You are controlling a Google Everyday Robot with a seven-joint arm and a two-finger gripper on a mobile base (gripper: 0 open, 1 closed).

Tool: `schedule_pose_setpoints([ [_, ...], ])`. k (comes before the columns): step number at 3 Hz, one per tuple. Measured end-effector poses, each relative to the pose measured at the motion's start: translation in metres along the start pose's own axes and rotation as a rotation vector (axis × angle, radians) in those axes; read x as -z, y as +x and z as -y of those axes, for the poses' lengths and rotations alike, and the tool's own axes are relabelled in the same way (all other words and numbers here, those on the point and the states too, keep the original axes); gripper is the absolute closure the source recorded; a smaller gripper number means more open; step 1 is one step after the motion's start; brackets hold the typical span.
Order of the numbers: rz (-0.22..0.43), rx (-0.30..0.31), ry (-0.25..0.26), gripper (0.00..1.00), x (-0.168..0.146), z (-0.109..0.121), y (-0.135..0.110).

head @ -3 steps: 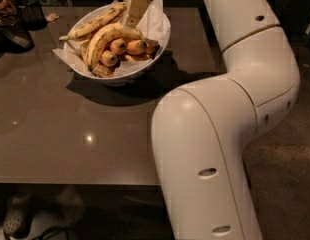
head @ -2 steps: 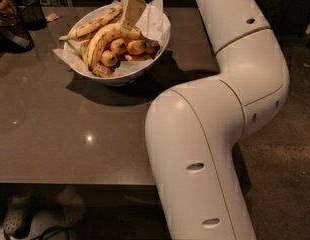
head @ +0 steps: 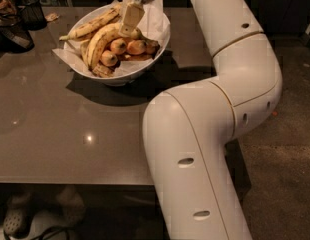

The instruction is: Pick banana from white bowl

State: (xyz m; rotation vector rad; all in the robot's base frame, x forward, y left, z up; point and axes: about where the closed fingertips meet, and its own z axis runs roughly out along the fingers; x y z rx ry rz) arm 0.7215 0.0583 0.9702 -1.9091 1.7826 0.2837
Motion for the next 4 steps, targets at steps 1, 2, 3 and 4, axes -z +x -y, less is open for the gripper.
schedule_pose_setpoints([
  [1, 0.006, -0.018, -0.029, 0.34, -0.013, -0.001, 0.005],
  [2, 0.007, -0.033, -0.051, 0.32, -0.022, -0.003, 0.009],
  [3, 0.001, -0.039, -0.057, 0.51, -0.023, -0.003, 0.011],
  [4, 0.004, -0.044, -0.061, 0.74, -0.021, -0.005, 0.013],
])
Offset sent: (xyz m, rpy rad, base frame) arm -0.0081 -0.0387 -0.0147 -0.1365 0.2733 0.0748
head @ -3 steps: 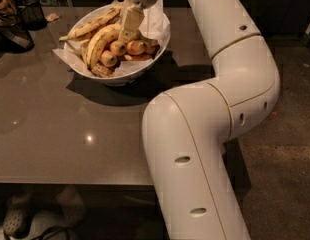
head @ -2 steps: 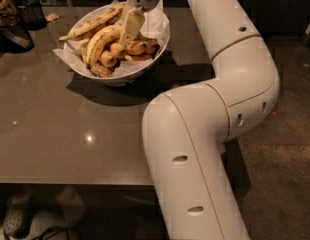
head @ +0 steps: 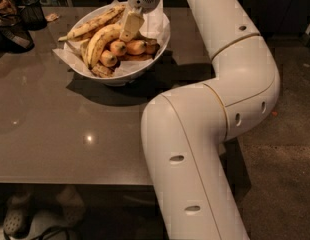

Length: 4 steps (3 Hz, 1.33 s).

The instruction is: Pick banana from white bowl

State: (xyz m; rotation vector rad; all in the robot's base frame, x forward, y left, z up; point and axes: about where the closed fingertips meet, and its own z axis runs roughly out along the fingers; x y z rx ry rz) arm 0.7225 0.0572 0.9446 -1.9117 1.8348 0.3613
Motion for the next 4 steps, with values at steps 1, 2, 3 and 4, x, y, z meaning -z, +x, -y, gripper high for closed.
schedule_pose_setpoints([
  [1, 0.008, 0.003, 0.004, 0.97, 0.008, -0.002, 0.0],
  [2, 0.034, 0.013, 0.05, 1.0, 0.012, 0.007, -0.01],
  [3, 0.092, 0.028, 0.079, 1.0, 0.031, 0.005, -0.021],
  [4, 0.157, 0.03, 0.083, 1.0, 0.044, 0.0, -0.02],
])
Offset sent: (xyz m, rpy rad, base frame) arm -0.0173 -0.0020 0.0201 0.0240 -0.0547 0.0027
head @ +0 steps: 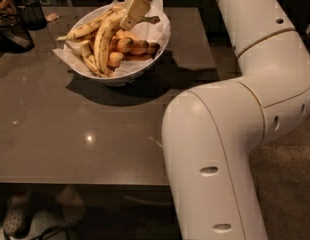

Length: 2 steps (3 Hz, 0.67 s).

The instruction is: Pick banana from white bowl

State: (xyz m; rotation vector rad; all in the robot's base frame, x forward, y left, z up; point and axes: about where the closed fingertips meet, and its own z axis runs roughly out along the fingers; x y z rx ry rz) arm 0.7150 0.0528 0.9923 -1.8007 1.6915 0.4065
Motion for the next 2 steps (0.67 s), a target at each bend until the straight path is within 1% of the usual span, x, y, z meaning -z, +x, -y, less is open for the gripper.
schedule_pose_setpoints([
  [1, 0.003, -0.002, 0.0, 1.0, -0.0044, 0.0012, -0.0005],
  [2, 0.032, -0.018, -0.001, 1.0, 0.0037, -0.0025, -0.0032],
])
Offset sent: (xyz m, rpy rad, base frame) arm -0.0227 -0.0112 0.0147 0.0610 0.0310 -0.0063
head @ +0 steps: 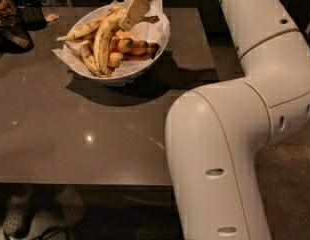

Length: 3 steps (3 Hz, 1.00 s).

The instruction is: Pick banana from white bowl

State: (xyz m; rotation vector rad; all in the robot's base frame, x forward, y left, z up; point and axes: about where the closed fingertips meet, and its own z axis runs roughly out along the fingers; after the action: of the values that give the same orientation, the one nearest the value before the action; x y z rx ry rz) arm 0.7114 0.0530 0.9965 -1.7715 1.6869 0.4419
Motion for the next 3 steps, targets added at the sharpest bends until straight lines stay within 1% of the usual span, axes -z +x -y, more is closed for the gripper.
schedule_pose_setpoints([
  [1, 0.054, -0.056, 0.013, 1.0, 0.019, -0.006, 0.005],
  [2, 0.1, -0.104, 0.032, 1.0, 0.042, -0.019, 0.012],
  [3, 0.092, -0.113, 0.015, 1.0, 0.033, -0.023, 0.016],
])
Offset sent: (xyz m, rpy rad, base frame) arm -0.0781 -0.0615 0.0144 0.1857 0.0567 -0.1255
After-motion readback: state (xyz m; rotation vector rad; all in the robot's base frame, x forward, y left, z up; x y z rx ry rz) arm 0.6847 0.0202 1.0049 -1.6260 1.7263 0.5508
